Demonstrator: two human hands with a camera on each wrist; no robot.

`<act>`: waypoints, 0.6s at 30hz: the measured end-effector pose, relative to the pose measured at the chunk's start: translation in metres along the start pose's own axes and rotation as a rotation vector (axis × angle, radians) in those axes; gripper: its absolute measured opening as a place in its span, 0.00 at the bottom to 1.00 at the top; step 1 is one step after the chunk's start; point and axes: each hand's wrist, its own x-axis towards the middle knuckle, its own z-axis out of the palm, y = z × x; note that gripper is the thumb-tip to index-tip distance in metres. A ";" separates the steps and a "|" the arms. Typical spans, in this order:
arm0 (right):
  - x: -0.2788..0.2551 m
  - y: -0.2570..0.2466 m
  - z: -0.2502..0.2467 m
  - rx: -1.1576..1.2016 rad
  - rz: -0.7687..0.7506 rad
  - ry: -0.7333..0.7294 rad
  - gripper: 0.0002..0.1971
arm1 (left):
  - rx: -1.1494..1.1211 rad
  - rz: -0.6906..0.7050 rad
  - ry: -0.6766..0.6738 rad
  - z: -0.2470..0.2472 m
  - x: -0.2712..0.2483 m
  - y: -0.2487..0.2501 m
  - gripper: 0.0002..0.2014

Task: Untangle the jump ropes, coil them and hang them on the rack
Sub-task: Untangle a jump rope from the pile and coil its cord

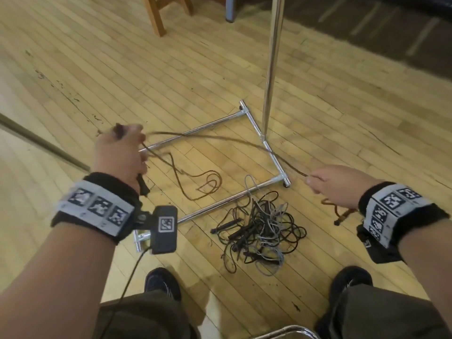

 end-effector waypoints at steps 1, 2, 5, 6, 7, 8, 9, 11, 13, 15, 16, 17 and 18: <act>-0.001 -0.006 0.000 -0.004 -0.016 0.001 0.23 | 0.169 0.070 -0.039 0.005 -0.008 -0.005 0.12; -0.001 -0.015 -0.001 0.010 -0.049 0.007 0.22 | 0.302 0.144 -0.111 0.011 -0.017 -0.010 0.14; -0.005 -0.046 -0.005 0.159 -0.189 0.043 0.22 | 0.416 0.268 -0.459 0.034 -0.048 -0.013 0.16; -0.007 -0.056 -0.007 0.217 -0.231 0.049 0.22 | 0.424 0.308 -0.573 0.041 -0.057 -0.013 0.17; -0.010 -0.065 -0.007 0.274 -0.266 0.040 0.22 | 0.443 0.355 -0.679 0.047 -0.066 -0.014 0.19; -0.012 -0.072 -0.007 0.336 -0.295 0.025 0.21 | 0.460 0.403 -0.771 0.052 -0.072 -0.014 0.21; -0.015 -0.077 -0.007 0.400 -0.319 0.008 0.21 | 0.473 0.440 -0.849 0.056 -0.077 -0.013 0.22; -0.018 -0.081 -0.005 0.512 -0.359 -0.015 0.21 | 0.497 0.476 -0.936 0.062 -0.080 -0.013 0.21; -0.017 -0.079 -0.004 0.597 -0.387 -0.018 0.19 | 0.522 0.465 -0.971 0.064 -0.078 -0.012 0.19; -0.016 -0.073 -0.005 0.689 -0.401 -0.023 0.16 | 0.537 0.437 -1.002 0.063 -0.076 -0.012 0.17; -0.016 -0.071 -0.006 0.741 -0.401 -0.029 0.15 | 0.539 0.426 -1.012 0.063 -0.075 -0.013 0.13; -0.016 -0.070 -0.007 0.772 -0.398 -0.034 0.15 | 0.536 0.424 -1.015 0.063 -0.075 -0.013 0.08; -0.016 -0.070 -0.007 0.778 -0.395 -0.036 0.16 | 0.534 0.433 -1.004 0.064 -0.075 -0.014 0.06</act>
